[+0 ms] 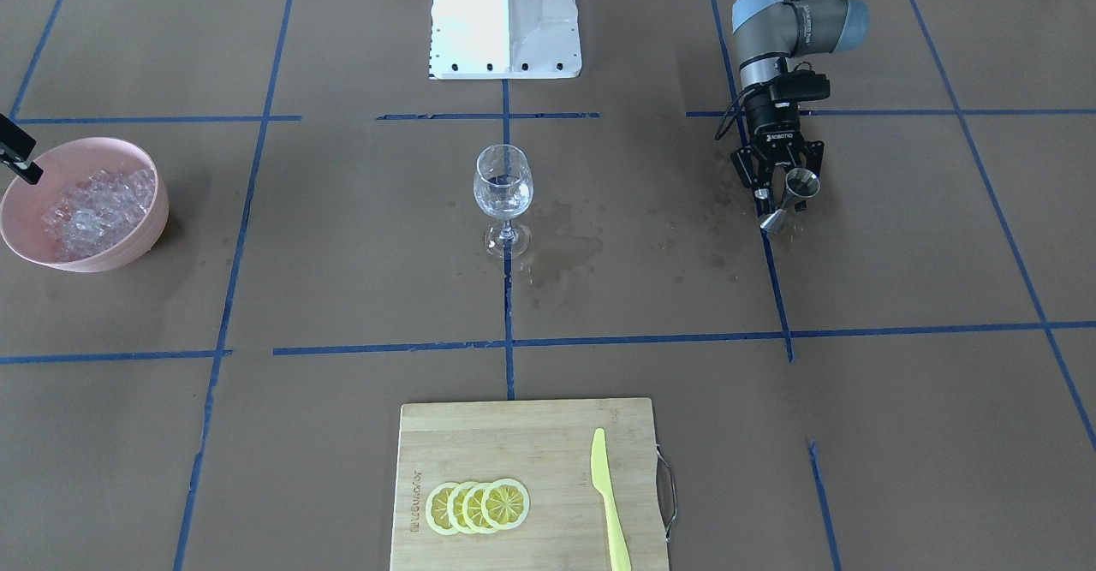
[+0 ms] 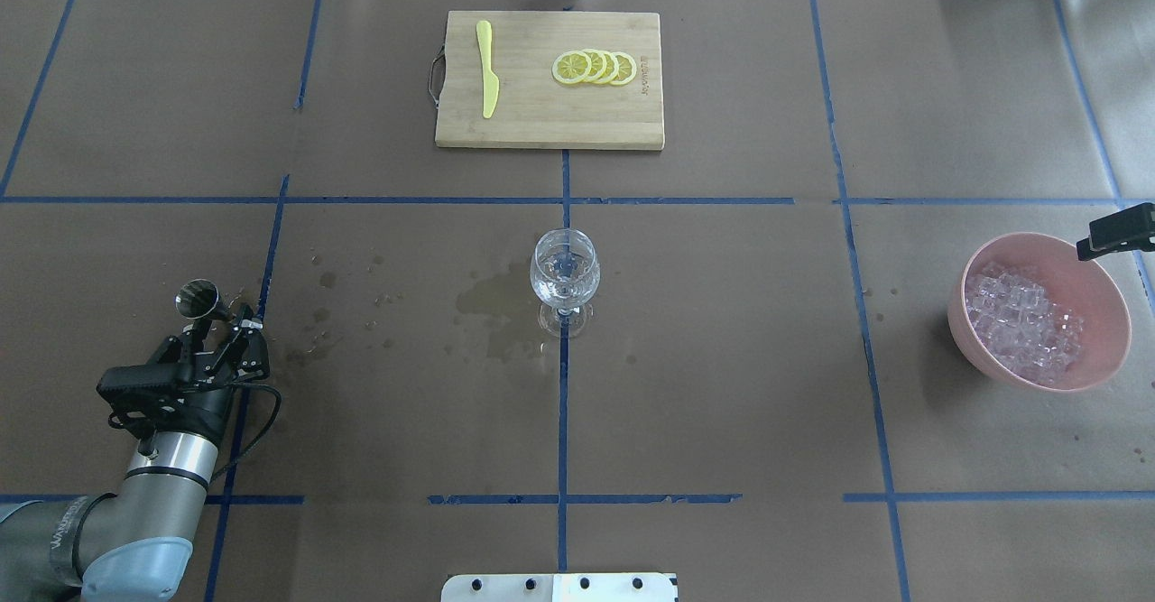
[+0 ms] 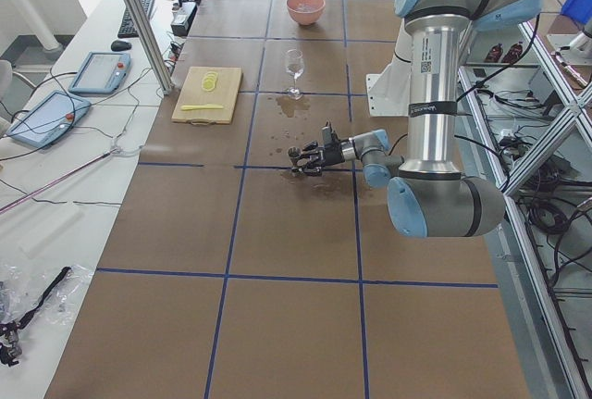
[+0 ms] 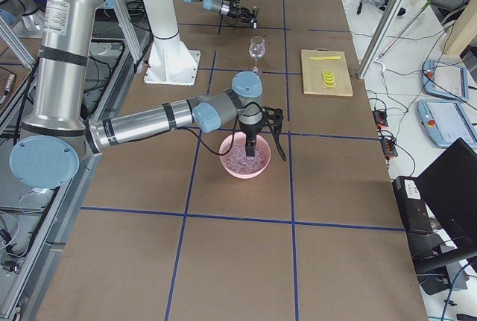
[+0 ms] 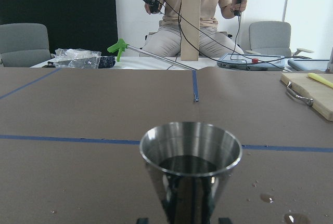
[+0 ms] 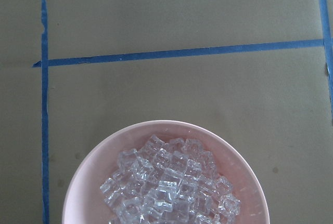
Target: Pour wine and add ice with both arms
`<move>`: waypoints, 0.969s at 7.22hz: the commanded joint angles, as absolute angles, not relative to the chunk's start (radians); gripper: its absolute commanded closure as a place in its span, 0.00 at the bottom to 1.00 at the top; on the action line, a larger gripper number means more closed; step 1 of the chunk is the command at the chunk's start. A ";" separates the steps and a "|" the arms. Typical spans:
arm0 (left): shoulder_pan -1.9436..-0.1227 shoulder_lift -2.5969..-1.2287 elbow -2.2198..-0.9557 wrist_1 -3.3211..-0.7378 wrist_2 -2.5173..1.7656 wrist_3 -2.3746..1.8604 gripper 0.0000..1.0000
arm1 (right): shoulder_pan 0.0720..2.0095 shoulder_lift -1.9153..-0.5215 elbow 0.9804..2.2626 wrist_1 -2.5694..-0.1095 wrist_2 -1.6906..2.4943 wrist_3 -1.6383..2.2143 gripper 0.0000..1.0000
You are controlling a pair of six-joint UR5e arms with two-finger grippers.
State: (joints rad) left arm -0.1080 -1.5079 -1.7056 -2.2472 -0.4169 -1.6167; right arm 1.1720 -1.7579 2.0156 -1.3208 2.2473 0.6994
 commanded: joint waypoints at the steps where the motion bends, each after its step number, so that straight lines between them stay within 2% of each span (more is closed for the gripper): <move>1: -0.118 -1.508 -1.706 -2.247 -0.416 -1.614 0.46 | 1.172 -1.758 2.016 -1.321 2.246 0.699 0.00; 4: -0.120 -1.517 -1.703 -2.247 -0.408 -1.612 0.46 | 1.172 -1.758 2.014 -1.321 2.246 0.699 0.00; 5: -0.120 -1.523 -1.703 -2.247 -0.408 -1.614 0.65 | 1.172 -1.758 2.013 -1.321 2.246 0.696 0.00; 6: -0.121 -1.528 -1.704 -2.247 -0.408 -1.614 0.99 | 1.172 -1.758 2.013 -1.321 2.246 0.695 0.00; 7: -0.123 -1.528 -1.712 -2.247 -0.408 -1.615 1.00 | 1.172 -1.758 2.013 -1.321 2.246 0.695 0.00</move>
